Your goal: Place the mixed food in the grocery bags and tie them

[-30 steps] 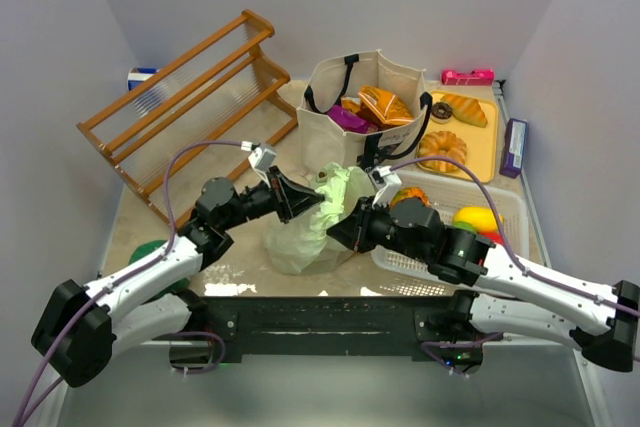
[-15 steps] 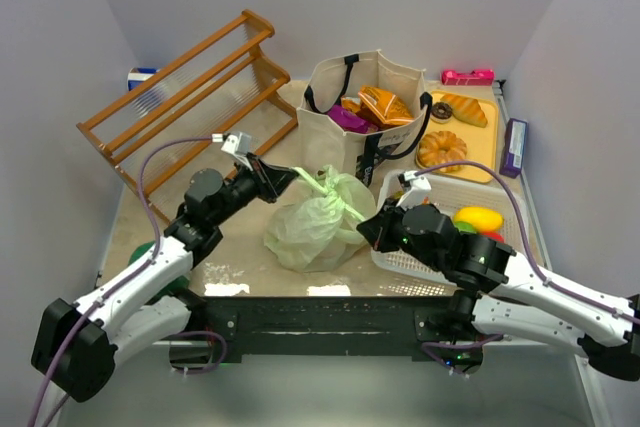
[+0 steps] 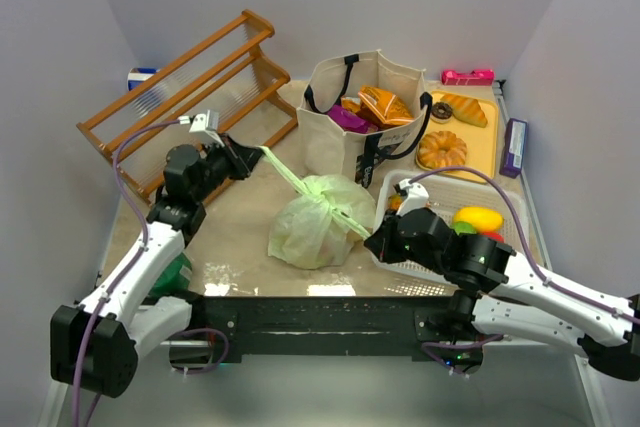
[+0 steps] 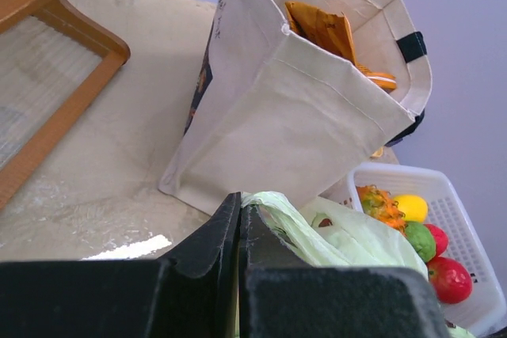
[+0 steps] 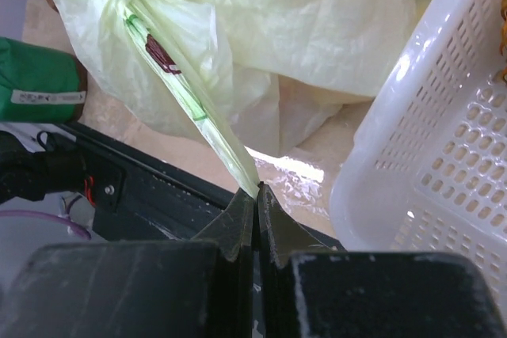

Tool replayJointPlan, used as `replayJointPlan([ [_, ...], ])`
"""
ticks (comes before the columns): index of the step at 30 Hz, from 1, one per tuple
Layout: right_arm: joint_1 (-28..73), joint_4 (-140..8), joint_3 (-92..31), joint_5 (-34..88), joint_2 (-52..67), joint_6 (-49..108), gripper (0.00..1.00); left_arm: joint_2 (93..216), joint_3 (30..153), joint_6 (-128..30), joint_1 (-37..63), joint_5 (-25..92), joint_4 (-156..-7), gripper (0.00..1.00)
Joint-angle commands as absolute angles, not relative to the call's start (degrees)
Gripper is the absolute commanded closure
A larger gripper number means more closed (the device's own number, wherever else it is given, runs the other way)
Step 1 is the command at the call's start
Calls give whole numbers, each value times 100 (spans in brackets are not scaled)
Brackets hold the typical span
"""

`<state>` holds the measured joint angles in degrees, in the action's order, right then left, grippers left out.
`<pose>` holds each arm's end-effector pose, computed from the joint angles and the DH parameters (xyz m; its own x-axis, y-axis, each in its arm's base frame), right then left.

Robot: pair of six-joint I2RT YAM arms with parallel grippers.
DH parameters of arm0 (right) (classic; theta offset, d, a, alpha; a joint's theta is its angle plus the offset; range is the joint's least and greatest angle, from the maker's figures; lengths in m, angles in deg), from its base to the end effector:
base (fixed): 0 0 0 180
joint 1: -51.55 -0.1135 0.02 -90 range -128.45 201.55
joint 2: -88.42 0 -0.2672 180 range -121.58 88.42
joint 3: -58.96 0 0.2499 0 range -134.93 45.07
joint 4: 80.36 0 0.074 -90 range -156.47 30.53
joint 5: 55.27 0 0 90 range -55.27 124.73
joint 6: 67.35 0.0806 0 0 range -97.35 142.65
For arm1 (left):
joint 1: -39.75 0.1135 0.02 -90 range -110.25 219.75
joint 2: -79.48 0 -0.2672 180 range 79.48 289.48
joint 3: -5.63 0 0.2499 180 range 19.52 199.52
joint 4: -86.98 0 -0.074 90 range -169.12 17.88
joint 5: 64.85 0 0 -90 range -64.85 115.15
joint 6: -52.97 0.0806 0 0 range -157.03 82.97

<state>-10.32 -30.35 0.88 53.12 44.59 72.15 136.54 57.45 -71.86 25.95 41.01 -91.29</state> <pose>0.1127 0.1570 0.2721 -0.7235 0.1772 -0.6672 -0.2556 0.8291 0.4973 0.2608 -0.0867 0.2965 -0.3782 -0.4728 -0.7958 0.3373 0.7302 -0.5941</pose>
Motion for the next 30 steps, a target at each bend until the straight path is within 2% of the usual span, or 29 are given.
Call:
replayJointPlan([
  [1,-1050,-1453,103,4775,4430,7064,100,13810,6206,-6727,3078,2894,-9362,100],
  [12,-1042,-1154,323,4308,4465,6695,100,14206,6505,-6481,3193,2806,-9336,100],
  [30,-1050,-521,200,4457,4729,6563,100,14619,6883,-6358,3298,2955,-9134,100],
])
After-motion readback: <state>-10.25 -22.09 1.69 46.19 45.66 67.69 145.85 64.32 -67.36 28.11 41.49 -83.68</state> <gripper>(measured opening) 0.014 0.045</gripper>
